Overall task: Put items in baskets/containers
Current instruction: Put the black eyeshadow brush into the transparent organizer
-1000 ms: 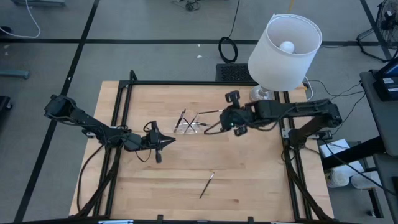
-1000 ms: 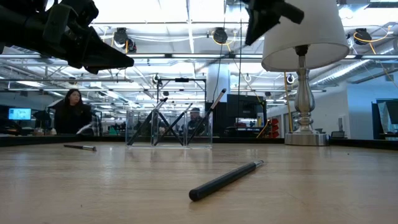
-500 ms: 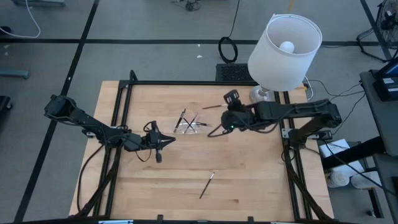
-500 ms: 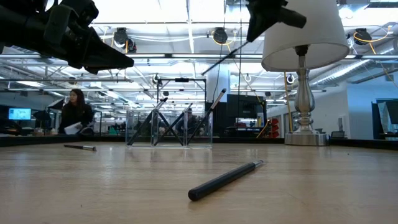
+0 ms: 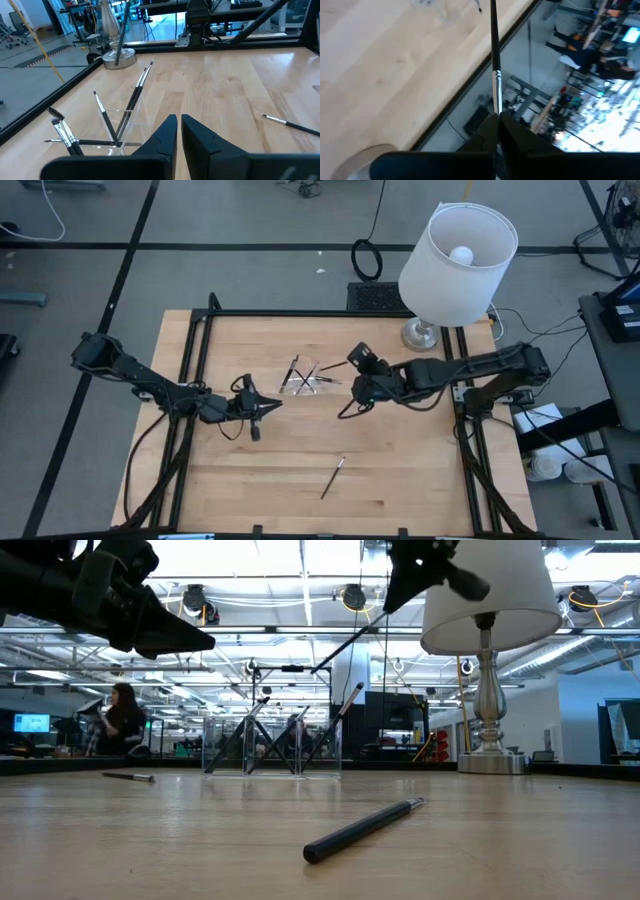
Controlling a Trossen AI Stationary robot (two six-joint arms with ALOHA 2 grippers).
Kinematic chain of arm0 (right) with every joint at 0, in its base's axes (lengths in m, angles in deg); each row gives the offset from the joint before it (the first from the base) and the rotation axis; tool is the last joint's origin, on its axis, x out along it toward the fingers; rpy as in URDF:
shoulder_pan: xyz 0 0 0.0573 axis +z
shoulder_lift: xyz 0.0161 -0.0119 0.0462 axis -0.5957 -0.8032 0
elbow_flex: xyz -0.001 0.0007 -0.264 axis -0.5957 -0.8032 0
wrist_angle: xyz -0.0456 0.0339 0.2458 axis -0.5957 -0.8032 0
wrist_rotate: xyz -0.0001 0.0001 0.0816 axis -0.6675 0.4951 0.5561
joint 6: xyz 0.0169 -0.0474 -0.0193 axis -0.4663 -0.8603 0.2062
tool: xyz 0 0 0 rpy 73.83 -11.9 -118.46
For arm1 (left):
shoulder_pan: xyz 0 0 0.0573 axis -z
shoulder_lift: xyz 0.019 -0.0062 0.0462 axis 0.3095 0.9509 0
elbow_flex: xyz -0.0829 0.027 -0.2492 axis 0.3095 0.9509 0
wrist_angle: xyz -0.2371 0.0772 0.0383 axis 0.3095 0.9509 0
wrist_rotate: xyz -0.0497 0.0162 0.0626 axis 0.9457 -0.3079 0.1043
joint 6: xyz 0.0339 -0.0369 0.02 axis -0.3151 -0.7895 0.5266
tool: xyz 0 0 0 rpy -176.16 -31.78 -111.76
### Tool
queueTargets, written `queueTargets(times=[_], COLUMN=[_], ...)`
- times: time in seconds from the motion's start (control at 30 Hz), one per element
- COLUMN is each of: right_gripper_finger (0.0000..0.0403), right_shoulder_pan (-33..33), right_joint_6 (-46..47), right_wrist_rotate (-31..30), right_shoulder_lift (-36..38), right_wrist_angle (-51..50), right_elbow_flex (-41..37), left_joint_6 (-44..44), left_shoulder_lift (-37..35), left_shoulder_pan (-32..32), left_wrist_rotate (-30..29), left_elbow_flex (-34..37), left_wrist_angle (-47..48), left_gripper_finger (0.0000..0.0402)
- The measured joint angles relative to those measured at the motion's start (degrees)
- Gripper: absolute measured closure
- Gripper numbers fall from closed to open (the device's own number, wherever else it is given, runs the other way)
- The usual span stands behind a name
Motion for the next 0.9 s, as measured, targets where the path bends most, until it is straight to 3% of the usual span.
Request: queueTargets(times=[0.27,0.7,0.9], right_gripper_finger=[0.0403,0.0403,0.0403], right_shoulder_pan=[-0.17,-0.45,-1.26], right_joint_6=[-9.14,-12.08,-19.10], right_wrist_rotate=[-2.31,-2.16,-5.41], right_shoulder_lift=[-0.04,-0.02,-0.02], right_wrist_angle=[11.49,13.80,25.14], right_elbow_flex=[-6.80,-11.18,-15.27], left_joint_6=[-0.07,-0.15,-0.15], left_shoulder_lift=[-0.01,-0.02,-0.02], left_shoulder_pan=[0.00,0.00,0.01], left_wrist_rotate=[0.00,-0.02,-0.02], left_elbow_flex=[0.00,0.04,0.04], left_wrist_angle=[0.06,1.28,1.29], left_gripper_finger=[0.0366,0.0366,0.0366])
